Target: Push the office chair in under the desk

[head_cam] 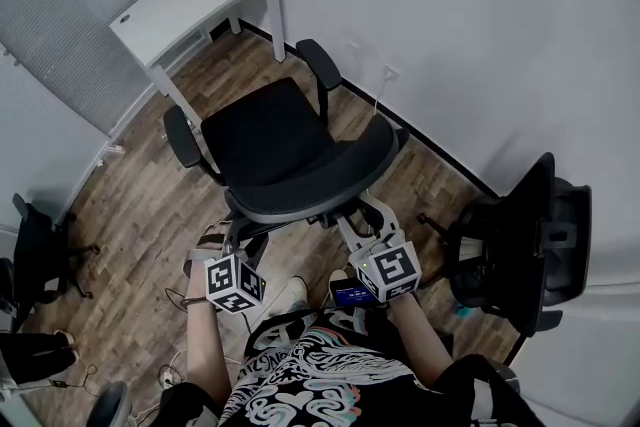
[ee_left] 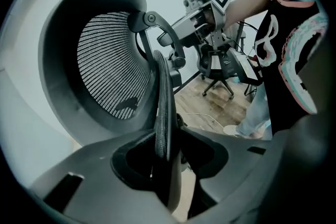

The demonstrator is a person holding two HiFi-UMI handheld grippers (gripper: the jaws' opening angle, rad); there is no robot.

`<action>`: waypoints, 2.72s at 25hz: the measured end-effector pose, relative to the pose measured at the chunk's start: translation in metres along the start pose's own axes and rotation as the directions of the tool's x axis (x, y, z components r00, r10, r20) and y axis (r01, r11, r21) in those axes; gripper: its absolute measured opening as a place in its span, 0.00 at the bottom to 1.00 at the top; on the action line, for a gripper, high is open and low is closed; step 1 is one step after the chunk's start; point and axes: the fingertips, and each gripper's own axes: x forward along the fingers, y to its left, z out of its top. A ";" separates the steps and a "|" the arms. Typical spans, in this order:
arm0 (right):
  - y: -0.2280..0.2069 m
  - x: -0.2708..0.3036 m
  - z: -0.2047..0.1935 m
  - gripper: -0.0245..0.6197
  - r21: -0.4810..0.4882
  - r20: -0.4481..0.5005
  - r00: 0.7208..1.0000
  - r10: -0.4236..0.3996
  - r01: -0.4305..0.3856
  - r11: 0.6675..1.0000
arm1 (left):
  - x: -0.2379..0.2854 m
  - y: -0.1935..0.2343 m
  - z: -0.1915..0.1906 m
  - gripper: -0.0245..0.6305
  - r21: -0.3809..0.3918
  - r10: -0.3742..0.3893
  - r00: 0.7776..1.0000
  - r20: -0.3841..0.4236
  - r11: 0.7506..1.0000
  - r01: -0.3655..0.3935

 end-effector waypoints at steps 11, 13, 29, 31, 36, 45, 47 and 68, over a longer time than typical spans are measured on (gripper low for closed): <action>-0.004 0.014 0.003 0.15 0.000 0.031 0.999 -0.028 0.028 1.000 | 0.005 0.000 0.003 0.28 -0.031 0.015 0.999 0.036 0.999 -0.013; -0.005 0.016 0.003 0.15 -0.016 0.032 0.999 -0.030 0.030 0.999 | 0.005 0.000 0.003 0.28 -0.029 0.013 0.999 0.043 1.000 -0.011; 0.003 0.020 0.003 0.13 -0.013 0.034 0.999 0.006 -0.005 1.000 | 0.001 0.000 -0.001 0.27 -0.030 -0.037 0.991 0.125 0.999 0.041; 0.007 0.019 0.003 0.13 -0.014 0.032 0.999 0.003 -0.002 1.000 | 0.000 -0.001 -0.004 0.27 -0.023 -0.045 0.991 0.130 0.999 0.048; 0.020 0.021 0.002 0.13 -0.021 0.024 1.000 -0.004 0.005 1.000 | -0.005 0.002 -0.015 0.27 0.000 -0.070 0.987 0.141 0.997 0.071; 0.039 0.025 0.002 0.13 -0.020 0.048 0.999 -0.008 0.009 1.000 | -0.011 0.007 -0.030 0.27 0.063 -0.072 0.983 0.171 0.996 0.062; 0.043 0.027 0.002 0.13 -0.020 0.049 0.999 -0.019 0.020 1.000 | -0.012 0.008 -0.034 0.27 0.071 -0.074 0.982 0.175 0.996 0.062; 0.050 0.030 0.002 0.12 -0.034 0.086 0.994 -0.065 0.068 0.997 | -0.015 0.014 -0.041 0.27 0.117 -0.103 0.973 0.206 0.990 0.080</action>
